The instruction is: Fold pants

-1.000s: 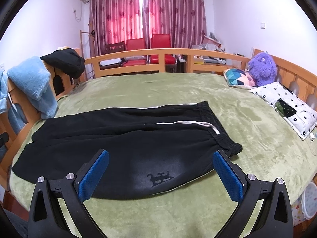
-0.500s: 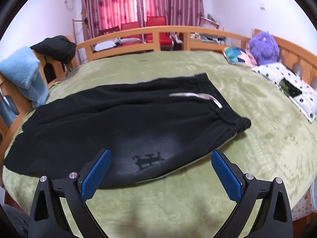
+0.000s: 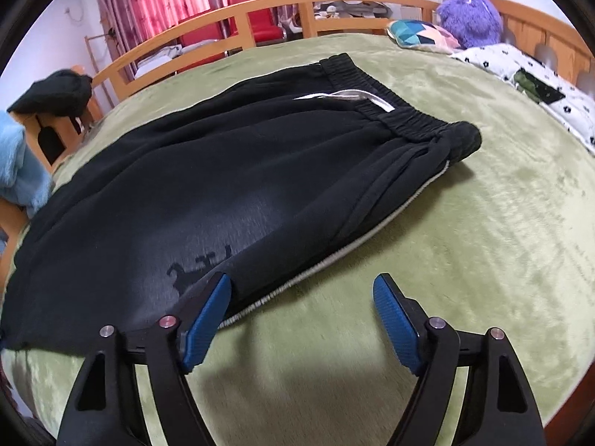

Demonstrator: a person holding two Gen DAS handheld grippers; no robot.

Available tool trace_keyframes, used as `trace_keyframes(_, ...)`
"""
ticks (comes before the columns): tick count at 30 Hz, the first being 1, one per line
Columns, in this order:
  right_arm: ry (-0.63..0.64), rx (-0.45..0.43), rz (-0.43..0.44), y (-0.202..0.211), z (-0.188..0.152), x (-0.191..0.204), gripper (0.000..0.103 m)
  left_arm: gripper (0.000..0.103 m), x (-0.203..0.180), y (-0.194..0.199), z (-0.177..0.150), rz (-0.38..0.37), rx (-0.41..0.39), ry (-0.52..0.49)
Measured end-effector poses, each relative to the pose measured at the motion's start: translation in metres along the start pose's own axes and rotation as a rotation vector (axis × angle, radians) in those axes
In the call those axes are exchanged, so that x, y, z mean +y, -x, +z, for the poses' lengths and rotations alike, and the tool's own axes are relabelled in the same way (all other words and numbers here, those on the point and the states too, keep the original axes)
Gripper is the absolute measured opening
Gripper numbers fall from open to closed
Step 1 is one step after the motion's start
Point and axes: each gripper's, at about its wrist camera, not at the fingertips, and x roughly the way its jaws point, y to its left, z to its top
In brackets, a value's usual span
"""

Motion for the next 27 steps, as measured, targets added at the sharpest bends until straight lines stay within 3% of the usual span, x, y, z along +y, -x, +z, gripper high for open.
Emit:
trace_keyframes(3,-0.036,-0.002,0.037,-0.009,0.007,-0.002,0.079,0.096,0.013,-0.002,-0.004,-0.041,-0.005,0.059)
trace_keyframes(6,-0.053,0.033,0.032,-0.028,0.014,0.004,0.079,0.096,0.023,-0.011,-0.003,-0.01,0.013,0.092)
trace_keyframes(9,-0.049,0.059,0.032,-0.043,0.018,0.011,0.079,0.096,0.041,-0.021,-0.003,-0.024,0.033,0.159)
trace_keyframes(15,-0.056,0.056,-0.016,-0.062,0.024,0.018,0.08,0.096,0.069,-0.032,0.004,-0.062,-0.002,0.276)
trace_keyframes(19,-0.08,0.046,-0.017,-0.068,0.03,0.013,0.08,0.094,0.07,-0.046,0.017,-0.051,-0.021,0.289)
trace_keyframes(21,-0.096,0.029,-0.027,-0.071,0.033,0.014,0.073,0.082,0.074,-0.049,0.021,-0.041,-0.031,0.32)
trace_keyframes(22,-0.088,0.02,-0.044,-0.071,0.033,0.016,0.058,0.068,0.077,-0.05,0.023,-0.033,-0.035,0.333)
trace_keyframes(23,-0.078,0.013,-0.065,-0.07,0.034,0.015,0.035,0.048,0.081,-0.051,0.024,-0.02,-0.037,0.345)
trace_keyframes(24,-0.07,0.007,-0.084,-0.071,0.038,0.012,0.027,0.034,0.083,-0.051,0.027,-0.01,-0.034,0.345)
trace_keyframes(25,-0.081,-0.002,-0.082,-0.068,0.039,0.01,0.022,0.013,0.088,-0.051,0.028,0.029,-0.026,0.342)
trace_keyframes(27,-0.127,-0.012,-0.049,-0.062,0.039,-0.002,0.016,0.011,0.099,-0.047,0.027,-0.025,-0.021,0.363)
